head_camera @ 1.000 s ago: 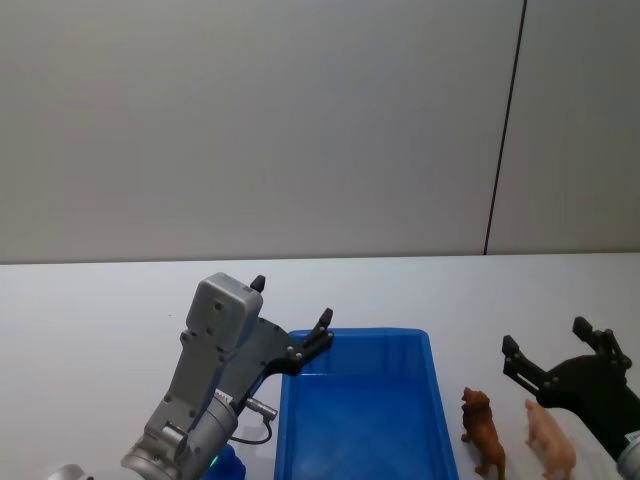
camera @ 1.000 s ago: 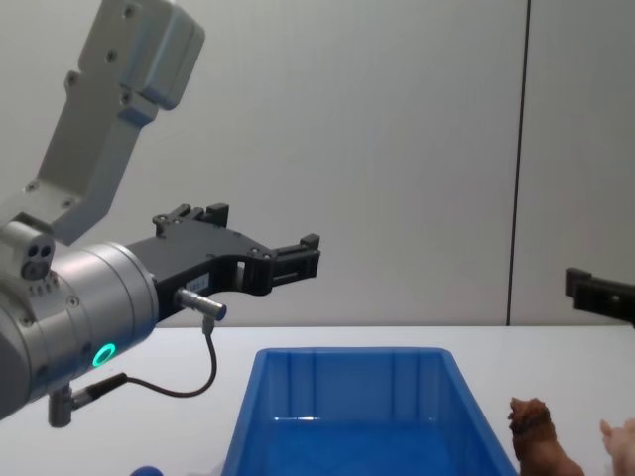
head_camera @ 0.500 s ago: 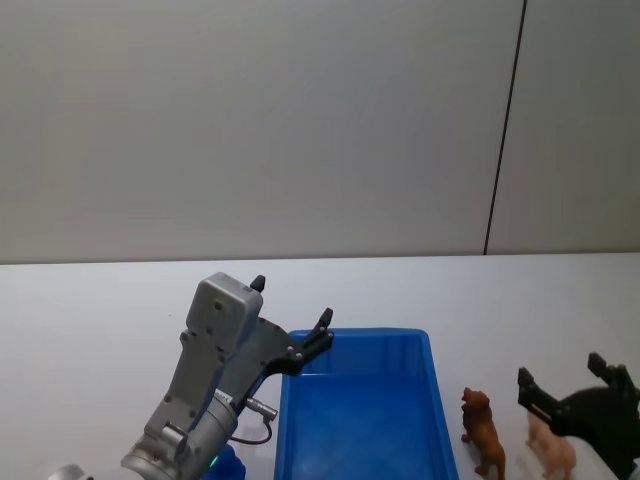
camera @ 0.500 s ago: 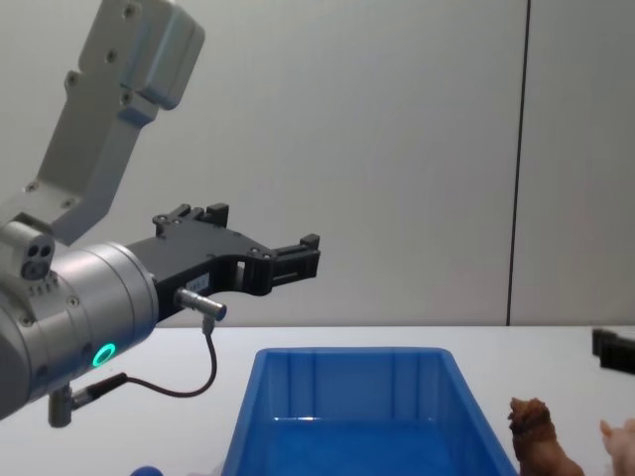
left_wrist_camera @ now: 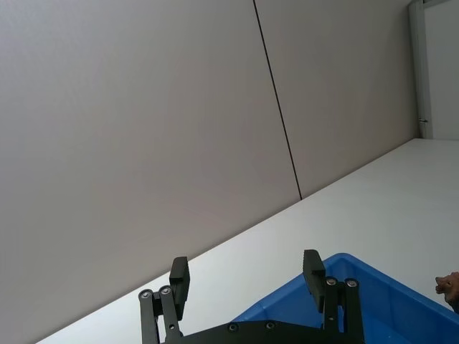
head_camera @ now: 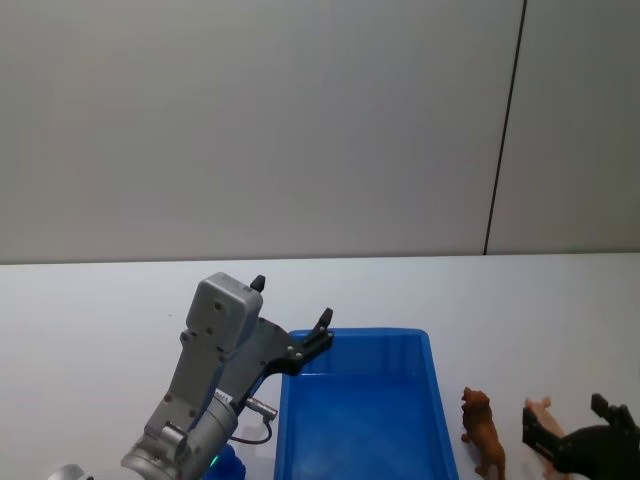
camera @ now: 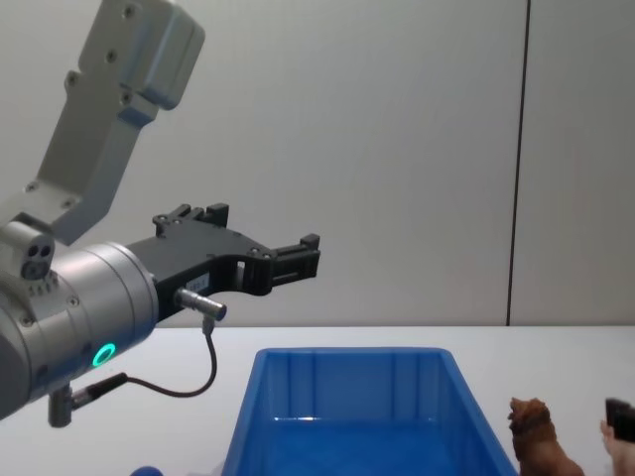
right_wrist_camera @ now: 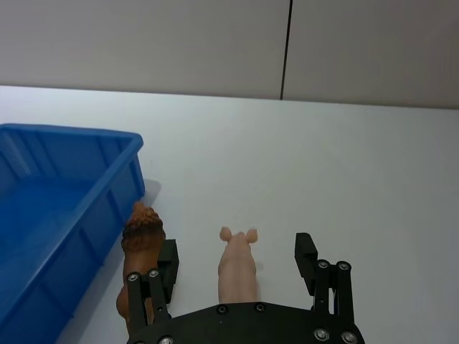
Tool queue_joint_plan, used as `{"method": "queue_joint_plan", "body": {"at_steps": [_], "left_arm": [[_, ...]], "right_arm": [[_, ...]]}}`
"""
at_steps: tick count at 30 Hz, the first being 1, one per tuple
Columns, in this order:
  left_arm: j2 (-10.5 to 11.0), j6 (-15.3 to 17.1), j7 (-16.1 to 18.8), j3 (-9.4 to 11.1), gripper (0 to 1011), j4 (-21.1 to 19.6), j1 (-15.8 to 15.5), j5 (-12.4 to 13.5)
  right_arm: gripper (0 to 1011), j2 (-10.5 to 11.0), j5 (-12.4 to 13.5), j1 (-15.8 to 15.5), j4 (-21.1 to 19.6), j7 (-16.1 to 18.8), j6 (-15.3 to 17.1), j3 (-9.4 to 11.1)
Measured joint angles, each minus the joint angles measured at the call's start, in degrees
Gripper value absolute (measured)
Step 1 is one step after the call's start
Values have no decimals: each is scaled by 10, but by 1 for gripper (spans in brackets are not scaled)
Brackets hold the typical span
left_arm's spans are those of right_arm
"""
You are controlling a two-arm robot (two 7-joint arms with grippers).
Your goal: Pick up the two dolls from the table and place them into the box.
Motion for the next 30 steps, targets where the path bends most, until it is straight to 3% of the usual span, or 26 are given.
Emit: {"method": "queue_joint_plan", "body": {"at_steps": [12, 22, 30], "left_arm": [[0, 0, 0, 0, 1001, 0, 0, 0], [0, 0, 0, 0, 1001, 0, 0, 0], [0, 0, 0, 0, 1001, 0, 0, 0]], "right_arm": [[994, -10, -9, -1, 32, 3, 3, -5], [766, -19, -21, 6, 61, 10, 4, -10], [510, -23, -31, 7, 71, 11, 0, -12]]}}
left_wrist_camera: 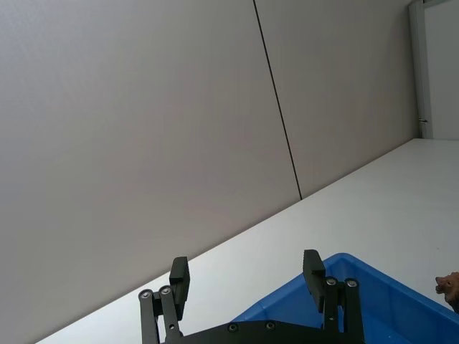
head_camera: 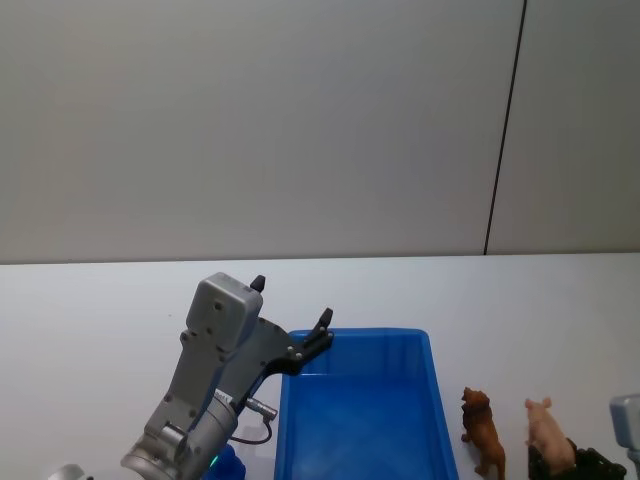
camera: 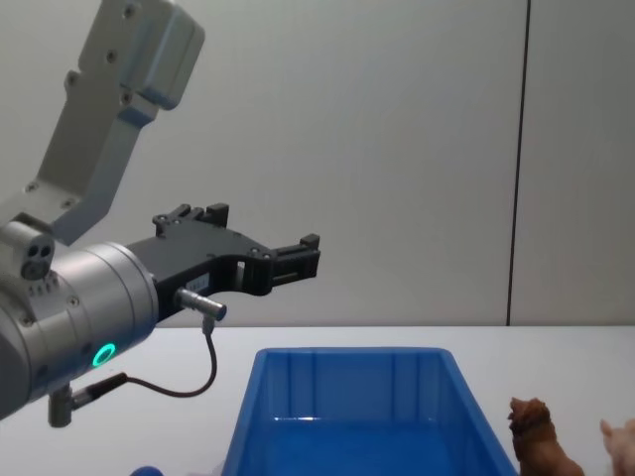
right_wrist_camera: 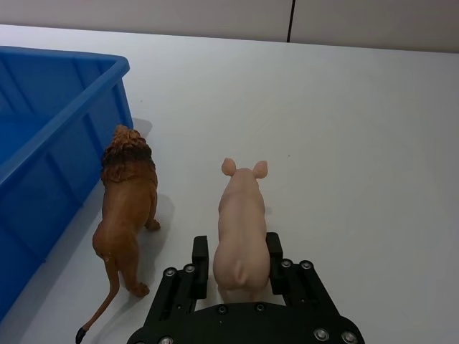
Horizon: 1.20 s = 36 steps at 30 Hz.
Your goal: Pick up the two dolls from the table and place them into the box.
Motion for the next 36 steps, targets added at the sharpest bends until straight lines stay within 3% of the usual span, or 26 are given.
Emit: {"method": "queue_joint_plan", "body": {"at_steps": [3, 19, 28, 36], "left_arm": [[0, 0, 0, 0, 1001, 0, 0, 0], [0, 0, 0, 0, 1001, 0, 0, 0], [0, 0, 0, 0, 1001, 0, 0, 0], [0, 0, 0, 0, 1001, 0, 0, 0]], "right_arm": [[387, 0, -5, 0, 1, 0, -4, 0], [380, 2, -48, -5, -37, 2, -50, 0], [379, -1, -55, 2, -61, 38, -74, -4], [379, -15, -45, 20, -69, 95, -84, -12]]}}
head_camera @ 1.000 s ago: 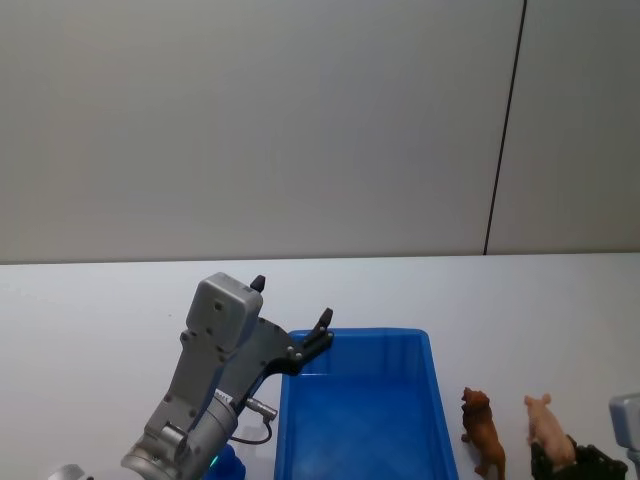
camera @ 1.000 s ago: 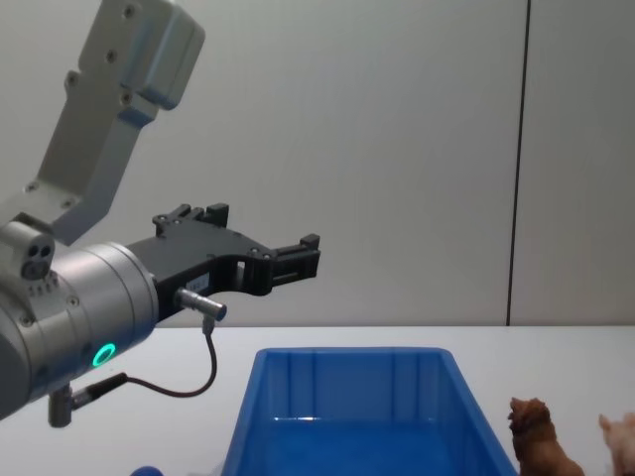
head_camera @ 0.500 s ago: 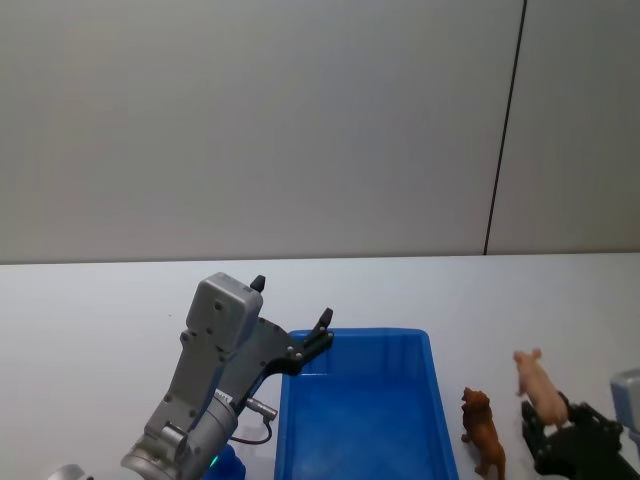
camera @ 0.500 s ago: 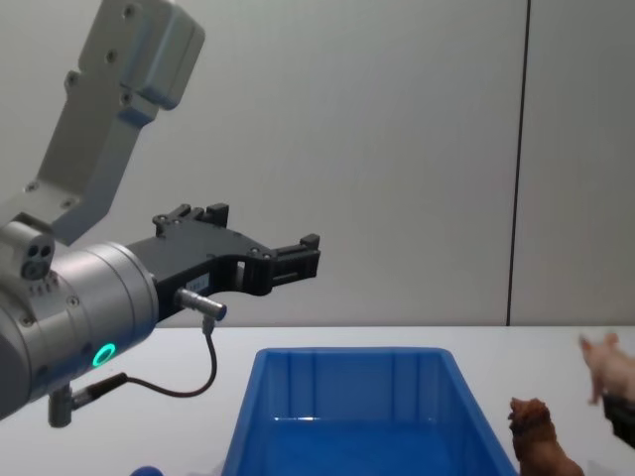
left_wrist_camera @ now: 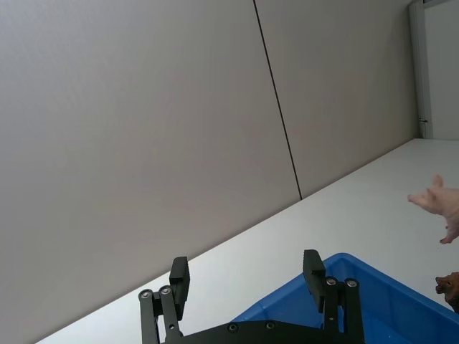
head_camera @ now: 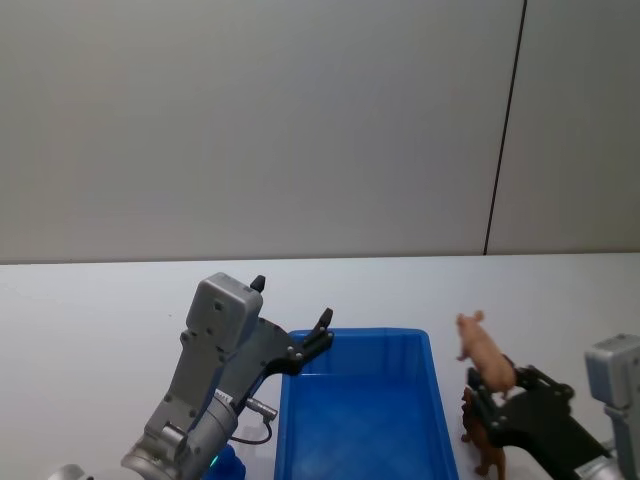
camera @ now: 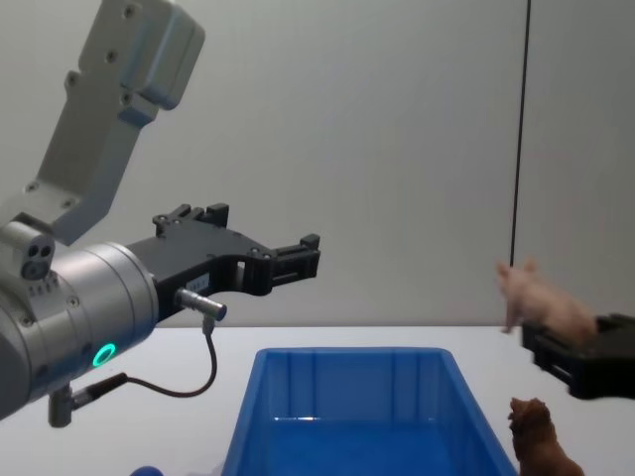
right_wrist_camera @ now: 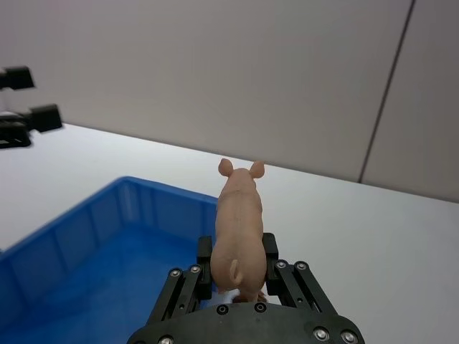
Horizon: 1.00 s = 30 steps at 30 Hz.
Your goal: Pick up the two dolls from the table and place them into the box.
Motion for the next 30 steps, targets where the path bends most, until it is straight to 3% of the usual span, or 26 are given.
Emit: {"method": "queue_joint_plan", "body": {"at_steps": [7, 9, 14, 20, 26, 30], "left_arm": [[0, 0, 0, 0, 1001, 0, 0, 0], [0, 0, 0, 0, 1001, 0, 0, 0], [0, 0, 0, 0, 1001, 0, 0, 0], [0, 0, 0, 0, 1001, 0, 0, 0], [0, 0, 0, 0, 1001, 0, 0, 0], [0, 0, 0, 0, 1001, 0, 0, 0]], "right_arm": [[380, -13, 11, 16, 5, 44, 1, -9], [420, -19, 15, 23, 11, 59, 5, -13], [596, -32, 22, 37, 25, 89, 17, -20], [813, -41, 25, 48, 39, 100, 27, -25], [964, -43, 26, 52, 46, 96, 33, -25], [1001, -43, 26, 52, 46, 87, 35, -25]]}}
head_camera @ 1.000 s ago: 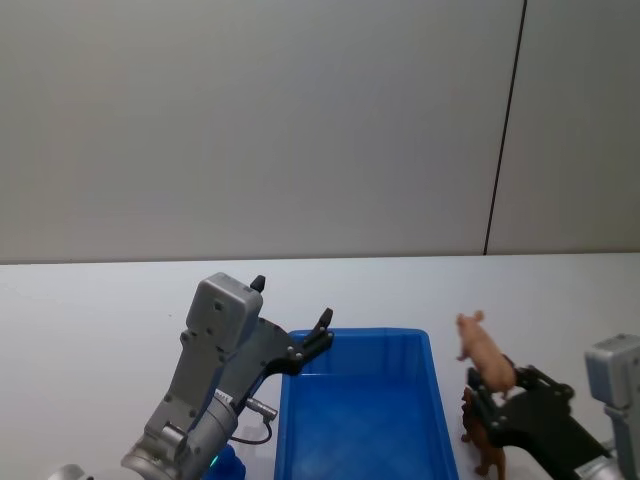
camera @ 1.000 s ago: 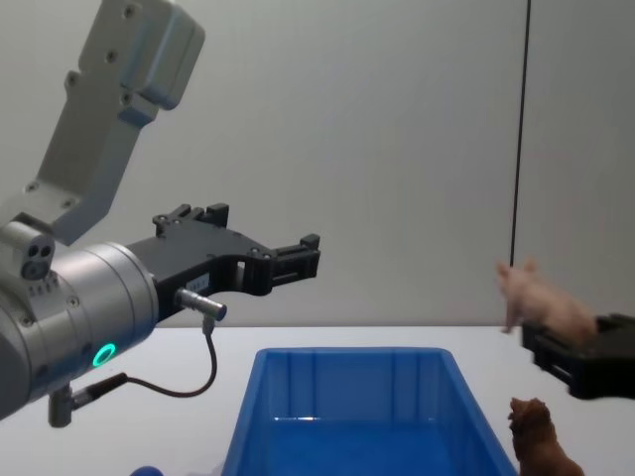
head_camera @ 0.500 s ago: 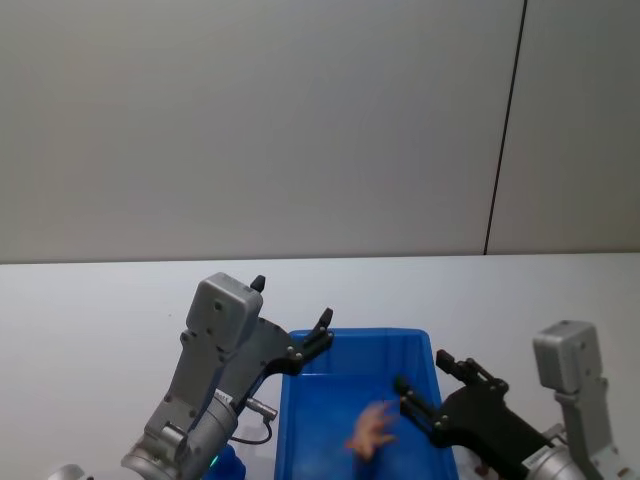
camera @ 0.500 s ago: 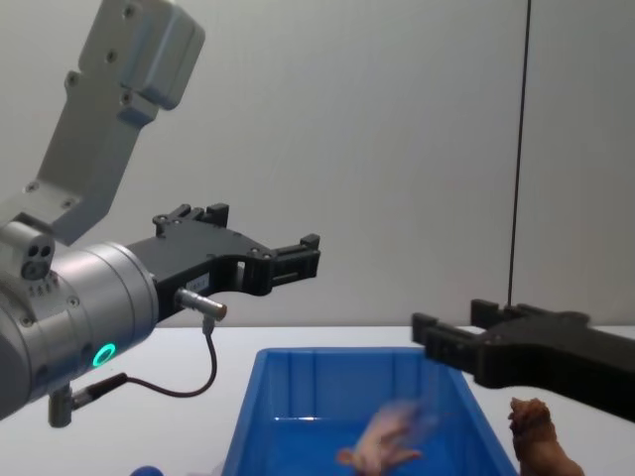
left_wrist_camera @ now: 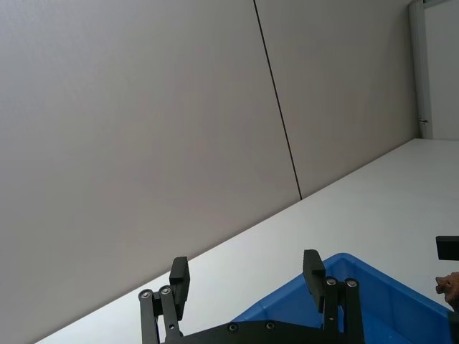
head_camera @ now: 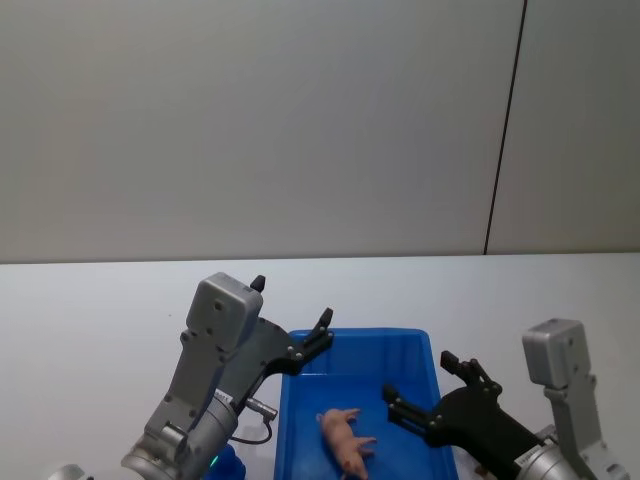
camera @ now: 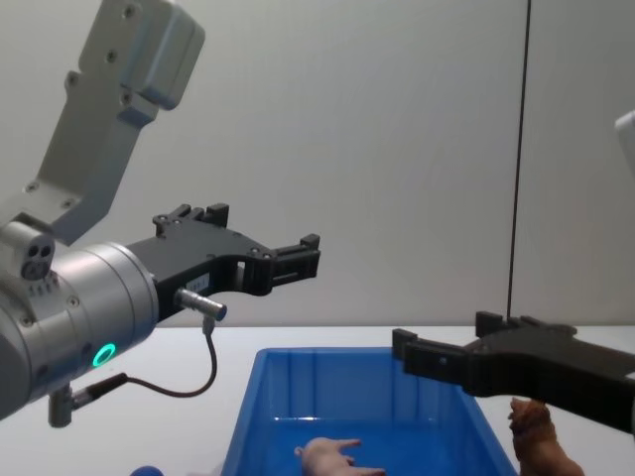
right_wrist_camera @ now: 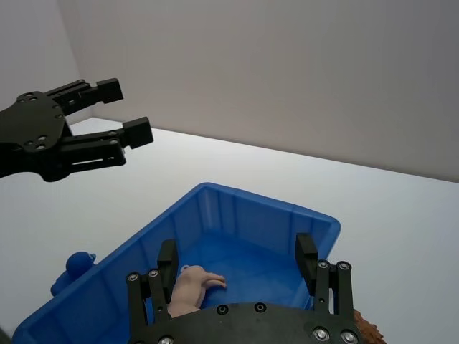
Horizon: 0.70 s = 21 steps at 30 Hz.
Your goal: Pick up the two dolls from the table and place them into the box.
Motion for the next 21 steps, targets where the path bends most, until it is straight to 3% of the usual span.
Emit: {"method": "queue_joint_plan", "body": {"at_steps": [9, 21], "left_arm": [[0, 0, 0, 0, 1001, 0, 0, 0], [0, 0, 0, 0, 1001, 0, 0, 0]], "right_arm": [[1001, 7, 1, -11, -11, -29, 1, 4], [1001, 32, 7, -56, -58, -95, 0, 16]]}}
